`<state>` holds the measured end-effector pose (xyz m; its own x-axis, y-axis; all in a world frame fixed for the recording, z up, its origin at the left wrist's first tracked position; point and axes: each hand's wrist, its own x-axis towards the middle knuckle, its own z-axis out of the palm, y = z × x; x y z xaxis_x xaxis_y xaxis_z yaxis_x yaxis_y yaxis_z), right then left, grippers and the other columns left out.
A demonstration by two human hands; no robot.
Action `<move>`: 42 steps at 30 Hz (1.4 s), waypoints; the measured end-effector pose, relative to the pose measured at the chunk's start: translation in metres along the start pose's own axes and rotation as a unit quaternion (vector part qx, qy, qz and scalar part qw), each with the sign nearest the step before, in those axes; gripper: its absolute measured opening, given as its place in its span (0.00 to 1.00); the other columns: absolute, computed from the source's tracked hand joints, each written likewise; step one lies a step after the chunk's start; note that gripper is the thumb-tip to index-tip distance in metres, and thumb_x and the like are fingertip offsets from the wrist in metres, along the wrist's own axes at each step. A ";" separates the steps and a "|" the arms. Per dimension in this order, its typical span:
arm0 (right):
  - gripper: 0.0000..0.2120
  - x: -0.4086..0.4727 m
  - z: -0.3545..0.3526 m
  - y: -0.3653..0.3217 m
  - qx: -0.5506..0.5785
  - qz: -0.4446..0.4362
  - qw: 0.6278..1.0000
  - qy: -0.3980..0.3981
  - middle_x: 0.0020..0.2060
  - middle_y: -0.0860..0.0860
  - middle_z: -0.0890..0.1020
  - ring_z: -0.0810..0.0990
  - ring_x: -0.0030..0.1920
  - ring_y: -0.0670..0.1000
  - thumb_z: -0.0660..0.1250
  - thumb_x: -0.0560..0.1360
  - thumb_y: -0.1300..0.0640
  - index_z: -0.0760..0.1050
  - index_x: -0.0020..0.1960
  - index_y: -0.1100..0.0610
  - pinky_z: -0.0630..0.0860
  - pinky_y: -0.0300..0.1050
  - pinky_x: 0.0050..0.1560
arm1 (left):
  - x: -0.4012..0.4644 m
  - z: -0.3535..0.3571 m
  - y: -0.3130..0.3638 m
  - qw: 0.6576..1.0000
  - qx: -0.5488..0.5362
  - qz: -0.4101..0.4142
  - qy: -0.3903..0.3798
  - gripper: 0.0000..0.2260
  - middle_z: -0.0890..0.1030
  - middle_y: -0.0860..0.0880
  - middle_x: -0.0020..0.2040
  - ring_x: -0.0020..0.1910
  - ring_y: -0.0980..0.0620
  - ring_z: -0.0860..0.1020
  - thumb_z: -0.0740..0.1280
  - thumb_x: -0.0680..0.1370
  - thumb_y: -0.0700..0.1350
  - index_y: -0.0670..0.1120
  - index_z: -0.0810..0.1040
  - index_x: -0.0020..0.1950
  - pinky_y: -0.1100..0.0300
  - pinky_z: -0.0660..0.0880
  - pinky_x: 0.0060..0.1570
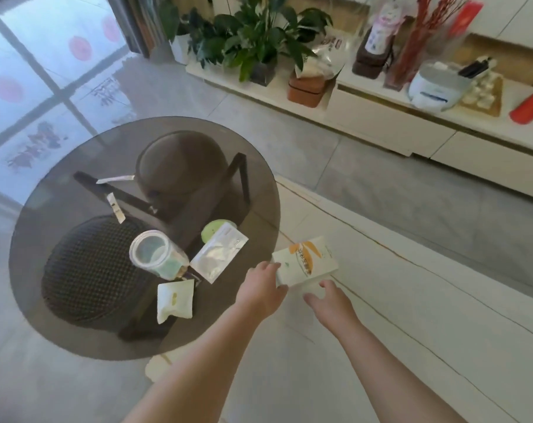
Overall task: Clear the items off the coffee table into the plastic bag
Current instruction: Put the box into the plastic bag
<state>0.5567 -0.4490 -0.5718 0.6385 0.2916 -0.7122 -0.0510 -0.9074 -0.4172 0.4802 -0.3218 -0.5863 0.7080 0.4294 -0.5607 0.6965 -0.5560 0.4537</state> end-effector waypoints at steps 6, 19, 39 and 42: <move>0.22 0.065 0.027 0.015 0.074 0.078 0.994 0.009 0.63 0.59 0.73 0.73 0.62 0.59 0.60 0.78 0.55 0.63 0.69 0.63 0.70 0.46 0.53 | 0.072 0.038 -0.008 0.996 0.083 0.039 -0.014 0.23 0.54 0.50 0.78 0.77 0.49 0.51 0.57 0.82 0.47 0.48 0.57 0.76 0.50 0.65 0.68; 0.17 0.139 0.070 0.038 0.322 0.128 0.938 0.031 0.52 0.49 0.78 0.77 0.50 0.53 0.65 0.74 0.56 0.67 0.61 0.54 0.78 0.56 0.55 | 0.136 0.079 -0.023 0.998 0.046 -0.024 -0.021 0.20 0.68 0.44 0.65 0.66 0.44 0.65 0.60 0.80 0.46 0.48 0.63 0.72 0.51 0.72 0.58; 0.26 -0.064 -0.008 -0.001 0.275 -0.091 0.955 -0.069 0.46 0.43 0.78 0.79 0.49 0.49 0.68 0.75 0.59 0.65 0.70 0.46 0.76 0.51 0.56 | -0.116 0.010 0.005 0.869 -0.469 -0.110 0.112 0.24 0.78 0.50 0.62 0.54 0.53 0.77 0.62 0.79 0.38 0.54 0.66 0.73 0.58 0.72 0.53; 0.27 -0.110 -0.004 -0.011 0.259 -0.126 0.951 -0.111 0.50 0.49 0.79 0.80 0.47 0.47 0.68 0.75 0.59 0.64 0.71 0.48 0.77 0.46 0.50 | -0.171 -0.001 -0.002 0.851 -0.484 -0.143 0.145 0.24 0.78 0.51 0.59 0.49 0.56 0.76 0.63 0.79 0.40 0.57 0.66 0.73 0.61 0.71 0.48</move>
<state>0.4901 -0.4719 -0.4864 0.5064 0.5882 -0.6305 -0.3269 -0.5457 -0.7716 0.3578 -0.3938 -0.4908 0.3953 0.6840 -0.6131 0.5152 0.3875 0.7645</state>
